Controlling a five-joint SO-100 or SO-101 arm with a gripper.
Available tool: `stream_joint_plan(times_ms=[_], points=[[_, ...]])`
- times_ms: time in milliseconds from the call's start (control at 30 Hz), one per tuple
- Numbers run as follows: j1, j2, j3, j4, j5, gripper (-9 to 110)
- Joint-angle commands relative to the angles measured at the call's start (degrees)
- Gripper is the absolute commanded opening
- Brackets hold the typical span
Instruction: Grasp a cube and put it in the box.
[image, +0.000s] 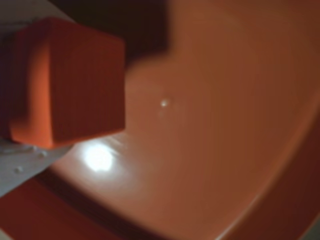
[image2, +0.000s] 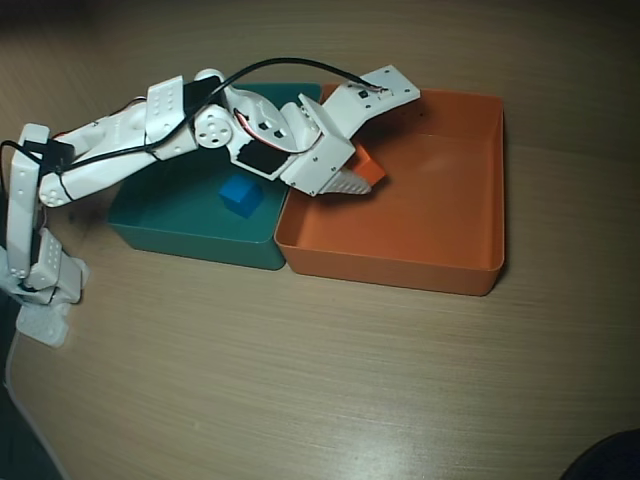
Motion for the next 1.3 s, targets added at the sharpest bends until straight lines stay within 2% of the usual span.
stream_joint_plan(times_ms=[0,133,367,500,1267], points=[[0.35,1.85,-1.67,-1.32,0.35,-6],[0.44,1.85,-1.67,-1.32,0.44,2],[0.53,1.85,-1.85,-1.41,4.75,35],[0.44,1.93,-1.85,-1.41,6.94,46],[0.09,2.81,-1.85,-1.41,7.73,39]])
